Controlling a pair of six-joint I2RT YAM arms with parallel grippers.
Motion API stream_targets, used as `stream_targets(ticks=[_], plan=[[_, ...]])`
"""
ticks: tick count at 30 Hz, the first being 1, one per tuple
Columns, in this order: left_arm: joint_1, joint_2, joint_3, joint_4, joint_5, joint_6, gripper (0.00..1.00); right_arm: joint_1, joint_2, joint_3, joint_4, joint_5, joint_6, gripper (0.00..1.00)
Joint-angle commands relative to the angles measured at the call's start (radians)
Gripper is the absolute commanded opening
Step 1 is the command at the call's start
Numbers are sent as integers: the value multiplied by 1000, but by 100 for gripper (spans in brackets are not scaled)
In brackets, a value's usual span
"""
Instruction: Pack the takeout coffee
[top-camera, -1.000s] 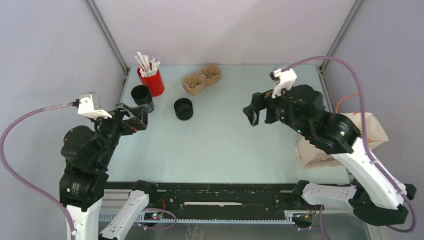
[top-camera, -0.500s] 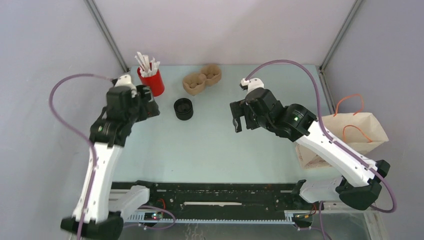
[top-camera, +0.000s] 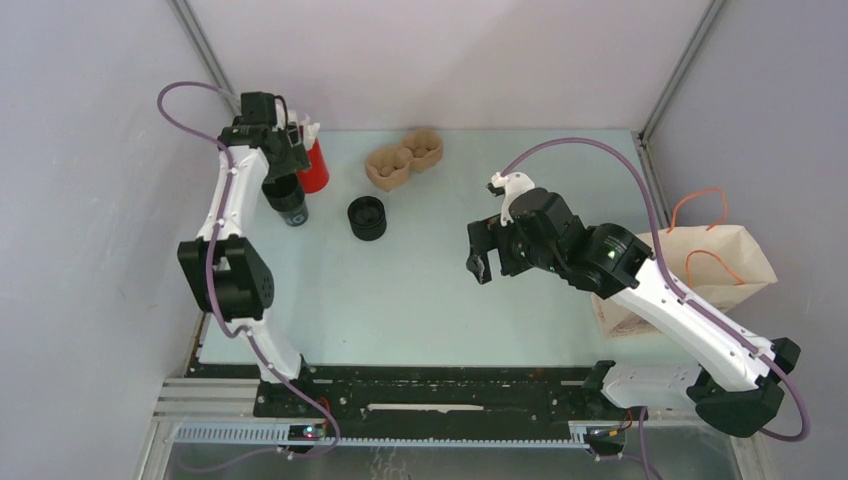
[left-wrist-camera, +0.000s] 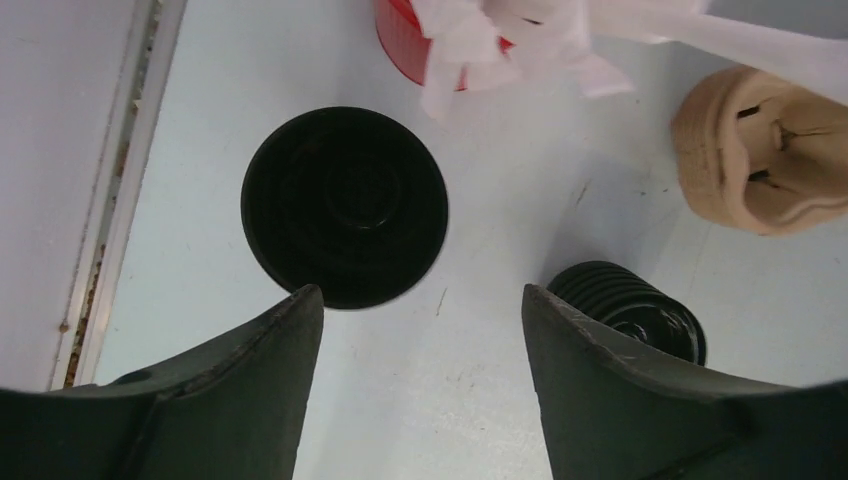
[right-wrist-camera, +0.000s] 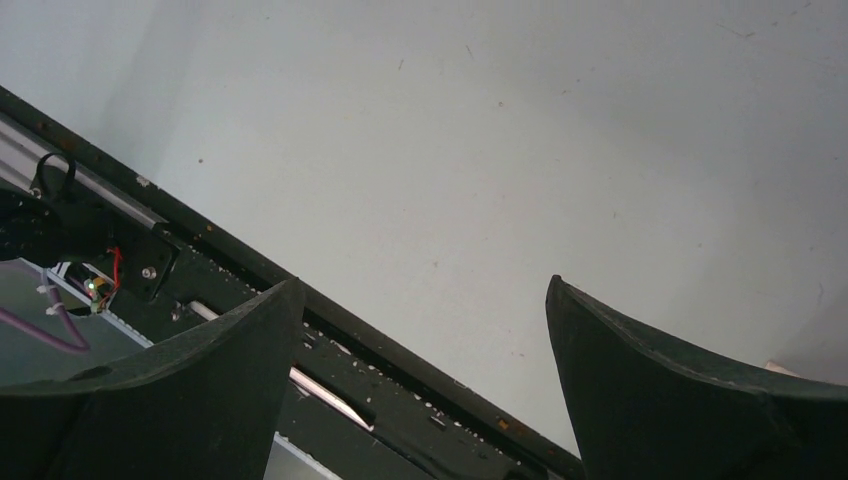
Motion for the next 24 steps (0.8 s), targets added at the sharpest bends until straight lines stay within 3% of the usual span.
stream_targets(ticks=[1, 9, 15, 24], plan=[[37, 30, 67, 19, 159, 19, 74, -2, -21, -7, 30, -13, -28, 100], [60, 47, -46, 142, 267, -3, 60, -5, -22, -7, 74, -19, -37, 100], [109, 80, -44, 172, 360, -25, 50, -1, 14, -7, 93, -38, -31, 100], [128, 130, -54, 201, 381, -46, 44, 23, 24, -7, 105, -40, -1, 100]])
